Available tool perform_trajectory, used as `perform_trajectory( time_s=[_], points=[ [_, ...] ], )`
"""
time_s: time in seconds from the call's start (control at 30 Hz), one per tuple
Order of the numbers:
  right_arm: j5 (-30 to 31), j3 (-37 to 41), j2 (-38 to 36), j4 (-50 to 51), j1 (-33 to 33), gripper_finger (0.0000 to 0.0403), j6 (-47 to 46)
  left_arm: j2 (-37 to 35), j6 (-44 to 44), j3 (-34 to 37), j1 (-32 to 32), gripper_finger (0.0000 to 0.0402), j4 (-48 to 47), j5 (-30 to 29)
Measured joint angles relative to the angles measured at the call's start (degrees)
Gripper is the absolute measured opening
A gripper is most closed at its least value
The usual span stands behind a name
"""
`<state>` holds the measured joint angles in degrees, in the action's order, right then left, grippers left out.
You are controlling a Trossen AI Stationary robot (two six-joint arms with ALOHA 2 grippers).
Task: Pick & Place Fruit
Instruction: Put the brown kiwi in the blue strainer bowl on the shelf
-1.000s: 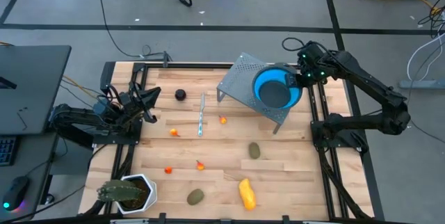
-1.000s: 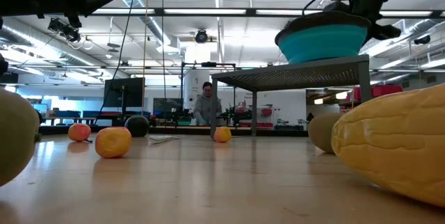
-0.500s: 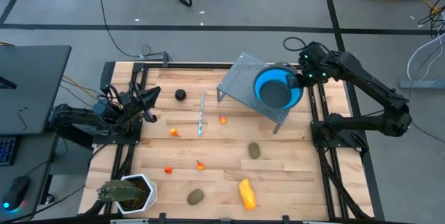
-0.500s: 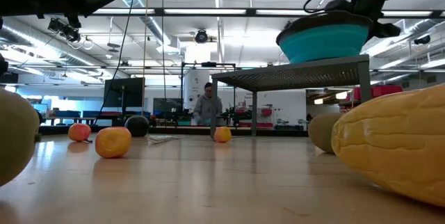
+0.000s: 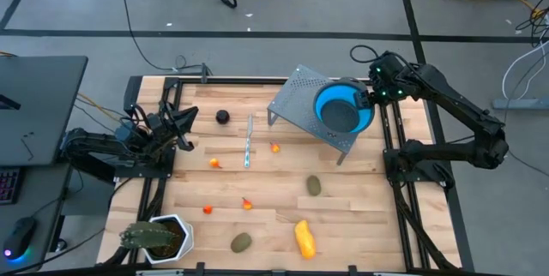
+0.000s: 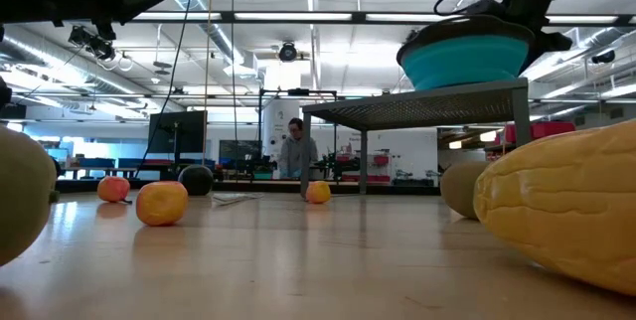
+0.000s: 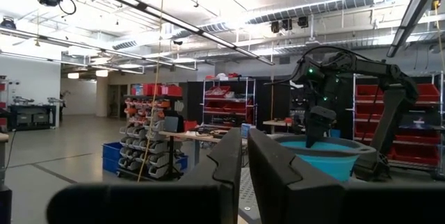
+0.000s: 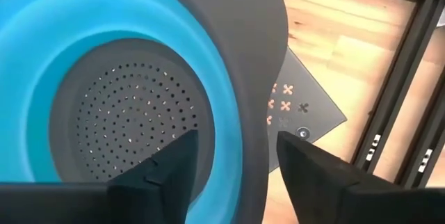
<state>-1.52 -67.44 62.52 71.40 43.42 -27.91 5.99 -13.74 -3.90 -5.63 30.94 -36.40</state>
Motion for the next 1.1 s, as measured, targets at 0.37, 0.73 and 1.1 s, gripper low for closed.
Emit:
perform_trajectory(
  time_s=[0.37, 0.73, 1.1],
  points=[
    [2.9, -5.43, 0.0, 0.35, -0.02, 0.0213, 2.48, -0.02, -0.48, 0.0, 0.0, 0.0032, 0.02, -0.12],
    [3.25, -12.92, -0.81, -2.11, -1.89, 0.0213, 8.45, 0.0, -1.23, 0.0, 0.0, 0.0032, 0.02, -0.28],
    [-1.92, -8.62, -3.37, -23.95, -21.37, 0.0213, 13.44, -0.01, -1.68, 0.0, 0.0, 0.0032, 0.05, -1.97]
  ],
)
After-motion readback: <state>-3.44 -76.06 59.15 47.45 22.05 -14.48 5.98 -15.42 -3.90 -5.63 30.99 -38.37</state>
